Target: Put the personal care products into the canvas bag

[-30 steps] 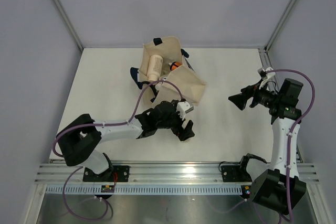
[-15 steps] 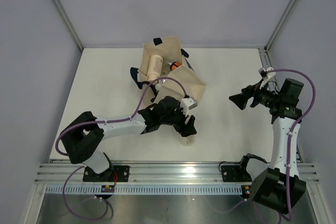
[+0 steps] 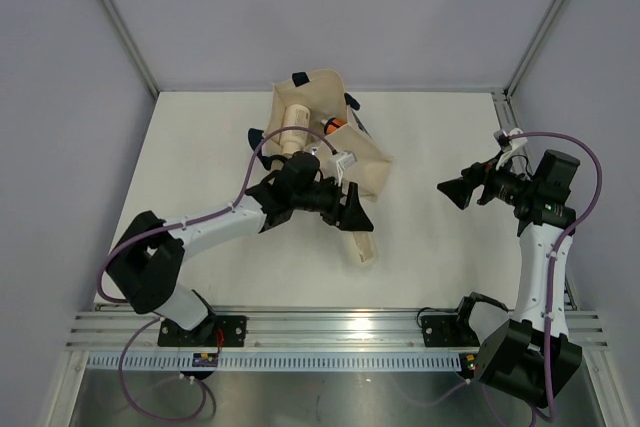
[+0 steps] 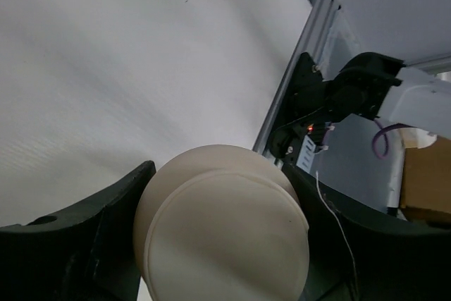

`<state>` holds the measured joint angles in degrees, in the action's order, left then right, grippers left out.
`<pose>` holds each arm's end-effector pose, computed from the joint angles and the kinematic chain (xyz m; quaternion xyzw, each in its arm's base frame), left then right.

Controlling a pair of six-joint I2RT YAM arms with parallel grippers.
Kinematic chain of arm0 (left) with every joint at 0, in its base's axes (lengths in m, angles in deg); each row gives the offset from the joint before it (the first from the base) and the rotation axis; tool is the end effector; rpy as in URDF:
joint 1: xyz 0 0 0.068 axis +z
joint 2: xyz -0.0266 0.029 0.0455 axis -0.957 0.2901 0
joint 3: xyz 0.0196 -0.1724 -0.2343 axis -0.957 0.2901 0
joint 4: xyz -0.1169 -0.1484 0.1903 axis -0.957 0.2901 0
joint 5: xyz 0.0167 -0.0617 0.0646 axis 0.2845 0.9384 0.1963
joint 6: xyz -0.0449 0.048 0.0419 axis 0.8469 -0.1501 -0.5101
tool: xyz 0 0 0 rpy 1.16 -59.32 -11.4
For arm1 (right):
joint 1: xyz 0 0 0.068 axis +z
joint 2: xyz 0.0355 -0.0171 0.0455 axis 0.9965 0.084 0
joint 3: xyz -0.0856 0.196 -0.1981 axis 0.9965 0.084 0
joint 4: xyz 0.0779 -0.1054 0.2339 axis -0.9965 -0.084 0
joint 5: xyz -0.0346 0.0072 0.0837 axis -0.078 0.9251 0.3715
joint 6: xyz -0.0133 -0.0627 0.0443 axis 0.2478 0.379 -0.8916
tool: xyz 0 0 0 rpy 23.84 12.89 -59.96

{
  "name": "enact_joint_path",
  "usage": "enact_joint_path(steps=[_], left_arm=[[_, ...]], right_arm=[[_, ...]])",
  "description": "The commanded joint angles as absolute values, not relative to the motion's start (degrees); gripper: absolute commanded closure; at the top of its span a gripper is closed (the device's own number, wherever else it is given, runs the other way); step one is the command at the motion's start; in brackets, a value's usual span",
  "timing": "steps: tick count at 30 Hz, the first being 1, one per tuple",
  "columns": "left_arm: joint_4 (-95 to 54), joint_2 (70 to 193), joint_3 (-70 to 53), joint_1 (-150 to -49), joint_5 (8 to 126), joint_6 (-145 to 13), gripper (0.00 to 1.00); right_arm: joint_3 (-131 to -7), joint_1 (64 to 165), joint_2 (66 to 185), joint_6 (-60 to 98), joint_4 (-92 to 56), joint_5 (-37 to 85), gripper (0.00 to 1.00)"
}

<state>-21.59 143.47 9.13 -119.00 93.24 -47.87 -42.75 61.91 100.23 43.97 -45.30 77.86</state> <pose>0.2266 -0.2877 0.2448 0.2644 0.7962 -0.4968 0.2219 0.2115 -0.0272 0.3197 -0.2054 0.7697 0.2824 0.5344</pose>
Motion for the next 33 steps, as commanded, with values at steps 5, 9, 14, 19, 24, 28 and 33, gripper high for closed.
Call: enact_joint_path(steps=[5, 9, 14, 19, 24, 28, 33], left_arm=[[-34.0, 135.1, 0.7, -110.6, 106.4, -30.1, 1.00], [-32.4, 134.2, -4.9, -101.9, 107.7, -26.0, 1.00], [-30.2, 135.2, -9.5, -91.3, 104.9, -25.2, 1.00], [-18.1, 141.6, -21.6, -82.5, 99.4, -36.3, 1.00], [-4.7, 153.2, -37.0, -81.7, 93.6, -49.0, 1.00], [-1.8, 160.3, -45.3, -82.9, 94.4, -51.3, 1.00], [1.2, 163.9, -45.6, -87.8, 93.0, -55.8, 1.00]], right_arm=[[-44.4, 61.4, 99.6, 44.3, -45.1, 78.3, 0.01], [-44.6, 61.4, 99.7, 44.3, -45.1, 78.1, 0.01], [-44.8, 61.4, 99.7, 44.4, -45.6, 77.6, 0.01], [-44.9, 61.3, 99.7, 44.4, -45.7, 78.0, 0.00], [-44.9, 61.3, 100.0, 44.7, -46.1, 78.2, 0.01], [-45.0, 61.3, 100.1, 45.0, -46.2, 78.2, 0.01], [-45.0, 61.3, 100.2, 45.6, -46.5, 77.4, 0.01]])
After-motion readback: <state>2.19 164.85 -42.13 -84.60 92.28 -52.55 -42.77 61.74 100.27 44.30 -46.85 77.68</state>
